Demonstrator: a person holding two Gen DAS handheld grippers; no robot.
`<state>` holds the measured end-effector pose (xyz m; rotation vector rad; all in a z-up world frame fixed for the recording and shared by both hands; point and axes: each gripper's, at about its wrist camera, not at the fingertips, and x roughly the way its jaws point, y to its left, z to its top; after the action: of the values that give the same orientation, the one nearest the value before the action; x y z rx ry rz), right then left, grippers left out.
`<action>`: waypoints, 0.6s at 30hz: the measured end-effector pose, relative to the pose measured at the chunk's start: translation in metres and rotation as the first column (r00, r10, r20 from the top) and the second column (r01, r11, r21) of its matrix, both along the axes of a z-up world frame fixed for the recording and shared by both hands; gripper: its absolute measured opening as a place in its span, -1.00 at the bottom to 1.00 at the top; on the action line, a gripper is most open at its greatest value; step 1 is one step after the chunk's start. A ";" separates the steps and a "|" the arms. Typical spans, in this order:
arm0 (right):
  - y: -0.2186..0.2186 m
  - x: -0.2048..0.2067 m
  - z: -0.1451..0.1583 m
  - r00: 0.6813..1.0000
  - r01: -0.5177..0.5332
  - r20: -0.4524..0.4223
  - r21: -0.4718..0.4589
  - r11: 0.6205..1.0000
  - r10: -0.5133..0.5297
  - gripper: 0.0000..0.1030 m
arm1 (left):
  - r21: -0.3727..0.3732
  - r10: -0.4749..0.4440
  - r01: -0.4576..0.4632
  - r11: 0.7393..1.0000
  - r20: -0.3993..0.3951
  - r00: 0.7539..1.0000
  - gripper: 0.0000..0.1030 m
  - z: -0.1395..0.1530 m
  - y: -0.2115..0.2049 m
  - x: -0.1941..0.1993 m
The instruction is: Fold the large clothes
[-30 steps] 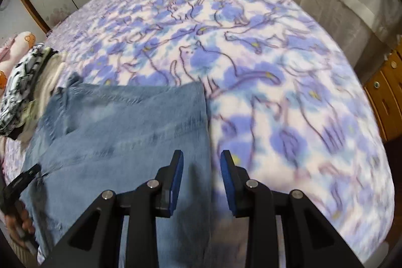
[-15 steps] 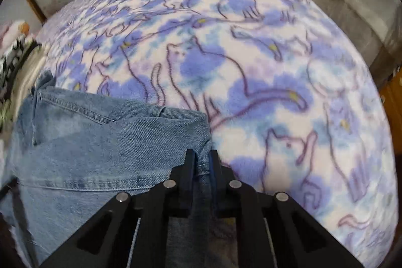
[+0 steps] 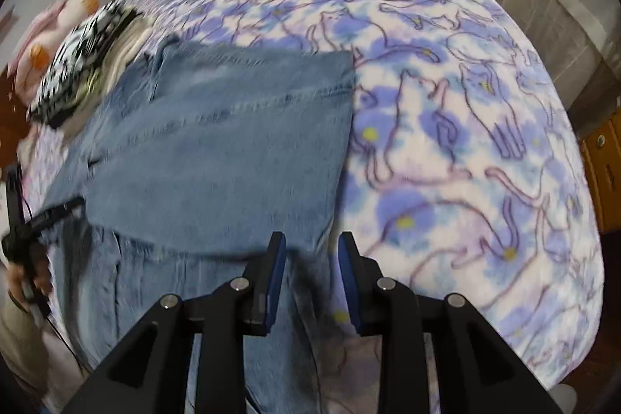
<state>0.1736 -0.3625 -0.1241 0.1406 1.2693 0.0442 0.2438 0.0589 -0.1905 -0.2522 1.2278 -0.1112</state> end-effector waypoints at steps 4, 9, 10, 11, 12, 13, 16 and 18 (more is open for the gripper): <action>0.014 -0.001 -0.014 0.998 -0.059 -0.009 -0.103 0.993 0.059 -0.46 | 0.007 -0.009 0.009 1.000 -0.010 1.000 0.28 -0.003 -0.010 0.004; 0.021 0.007 -0.028 0.996 -0.091 0.005 -0.134 0.987 0.093 -0.55 | 0.031 -0.002 0.002 1.000 -0.020 1.000 -0.18 -0.003 -0.020 0.008; 0.022 0.006 -0.028 0.996 -0.084 0.013 -0.151 0.985 0.087 -0.77 | 0.018 -0.010 0.011 1.000 -0.031 0.999 -0.24 -0.003 -0.020 0.008; 0.021 0.005 -0.028 0.997 -0.076 0.018 -0.169 0.983 0.080 -0.78 | -0.001 -0.014 0.014 1.000 -0.027 1.000 -0.28 -0.001 -0.021 0.007; 0.018 0.001 -0.028 0.997 -0.065 0.026 -0.187 0.980 0.071 -0.82 | -0.013 -0.021 0.021 1.000 -0.019 1.000 -0.31 0.001 -0.023 0.005; 0.016 -0.001 -0.028 0.997 -0.059 0.027 -0.194 0.979 0.065 -0.83 | -0.016 -0.035 0.035 0.999 -0.017 0.999 -0.32 0.002 -0.025 0.003; 0.000 -0.012 -0.048 0.999 -0.047 -0.009 -0.154 0.987 0.046 -0.84 | 0.014 -0.066 0.067 0.998 -0.035 0.997 -0.32 -0.007 -0.031 -0.003; 0.002 -0.015 -0.057 0.997 -0.073 -0.015 -0.168 0.983 0.071 -0.83 | 0.034 -0.075 0.076 0.997 -0.029 0.997 -0.32 -0.015 -0.033 -0.005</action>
<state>0.1583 -0.3602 -0.1811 -0.0510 1.2806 -0.0014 0.2385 0.0261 -0.2055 -0.1776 1.2662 -0.1515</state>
